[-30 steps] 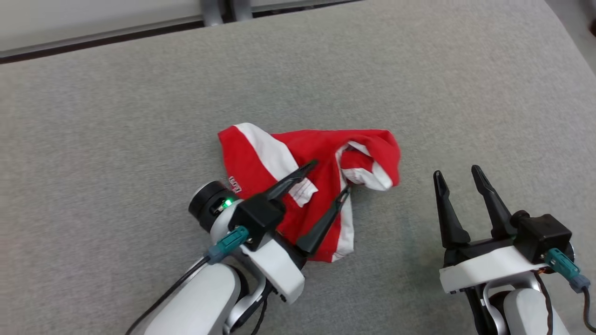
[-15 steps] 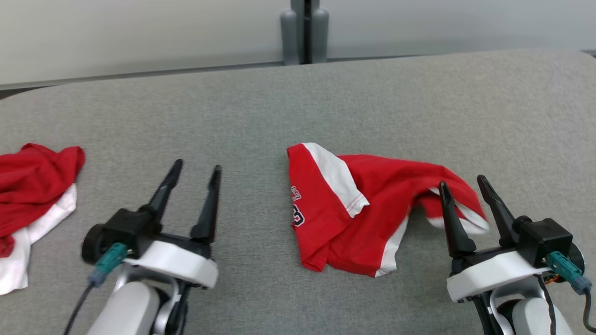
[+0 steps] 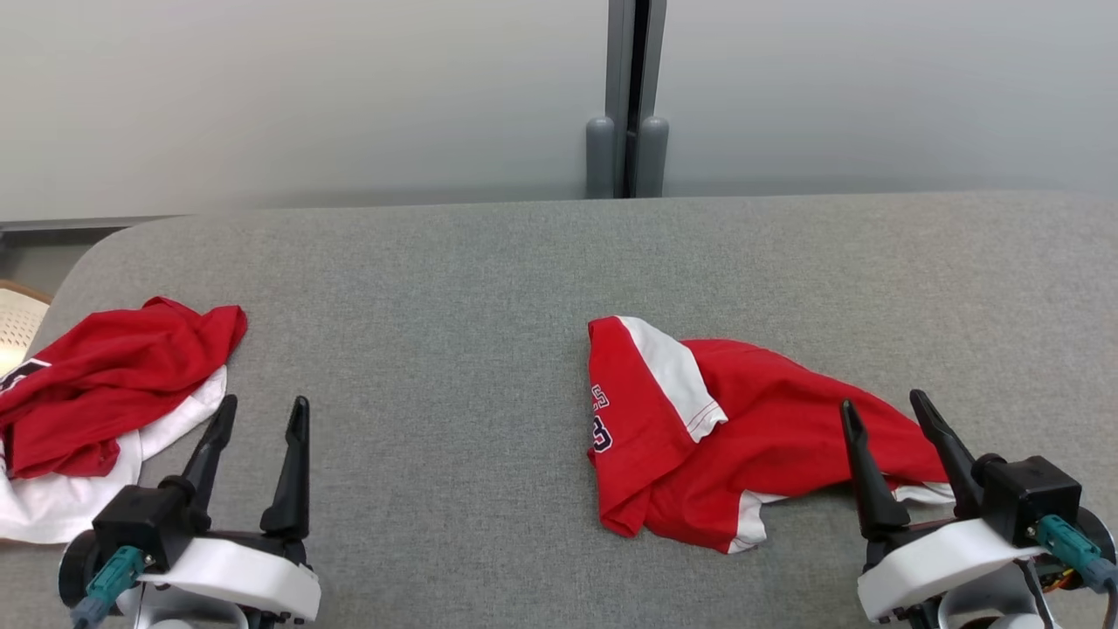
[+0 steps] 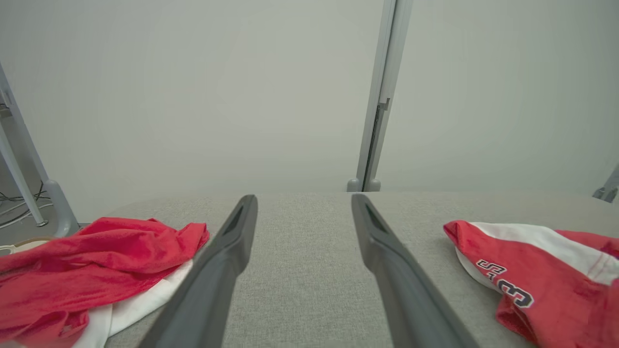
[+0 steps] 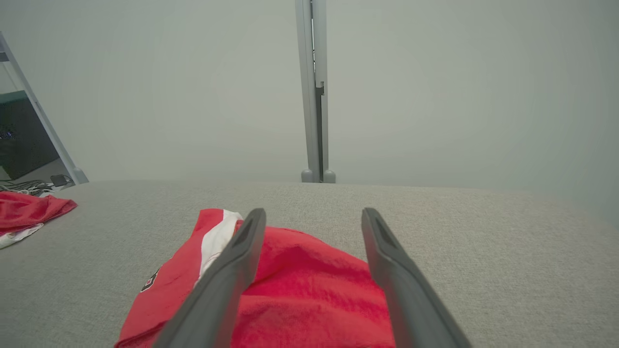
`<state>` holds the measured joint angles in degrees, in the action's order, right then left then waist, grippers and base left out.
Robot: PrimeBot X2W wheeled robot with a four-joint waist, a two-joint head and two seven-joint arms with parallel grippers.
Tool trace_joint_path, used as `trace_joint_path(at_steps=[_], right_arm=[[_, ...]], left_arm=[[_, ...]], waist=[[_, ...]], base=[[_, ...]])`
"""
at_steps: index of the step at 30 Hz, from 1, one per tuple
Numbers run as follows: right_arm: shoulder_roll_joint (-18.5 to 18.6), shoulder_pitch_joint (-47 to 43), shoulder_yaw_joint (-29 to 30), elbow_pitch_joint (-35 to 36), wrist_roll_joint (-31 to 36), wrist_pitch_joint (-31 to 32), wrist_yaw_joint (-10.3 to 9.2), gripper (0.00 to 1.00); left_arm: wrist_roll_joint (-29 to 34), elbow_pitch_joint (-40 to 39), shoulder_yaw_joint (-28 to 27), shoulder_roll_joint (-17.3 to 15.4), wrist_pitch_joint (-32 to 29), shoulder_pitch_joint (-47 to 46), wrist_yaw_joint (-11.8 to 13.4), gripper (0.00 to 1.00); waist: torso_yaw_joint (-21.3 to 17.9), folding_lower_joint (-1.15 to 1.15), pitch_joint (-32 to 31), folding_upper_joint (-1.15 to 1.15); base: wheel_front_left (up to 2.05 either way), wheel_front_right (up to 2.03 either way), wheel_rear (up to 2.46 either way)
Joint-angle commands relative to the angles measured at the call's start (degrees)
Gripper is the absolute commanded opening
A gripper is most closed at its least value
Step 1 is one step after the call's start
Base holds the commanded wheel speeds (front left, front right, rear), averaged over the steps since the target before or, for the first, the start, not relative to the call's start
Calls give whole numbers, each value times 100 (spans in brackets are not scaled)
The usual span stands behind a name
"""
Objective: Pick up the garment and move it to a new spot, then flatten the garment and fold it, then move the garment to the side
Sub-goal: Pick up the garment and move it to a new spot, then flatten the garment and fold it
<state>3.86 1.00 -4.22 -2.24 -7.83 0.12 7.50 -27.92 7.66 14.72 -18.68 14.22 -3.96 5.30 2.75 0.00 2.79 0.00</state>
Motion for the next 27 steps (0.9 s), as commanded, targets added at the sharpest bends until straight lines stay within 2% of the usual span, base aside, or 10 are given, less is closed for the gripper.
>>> trace_joint_path(at_steps=[1,11,27], right_arm=[[51,-146,1,47,-60,71,-2,100],[69,-443,25,203,-107,230,-2,100],[26,-464,-2,231,-73,287,-2,100]], left_arm=[[-33,-44,55,-23,-18,136,-73,100],[42,-212,227,-90,-181,376,3,100],[29,-273,254,-167,-243,316,75,100]], waist=[[16,0,-185,0],[18,0,-401,0],[79,0,-325,0]], base=[[0,0,0],[0,0,0],[0,0,0]])
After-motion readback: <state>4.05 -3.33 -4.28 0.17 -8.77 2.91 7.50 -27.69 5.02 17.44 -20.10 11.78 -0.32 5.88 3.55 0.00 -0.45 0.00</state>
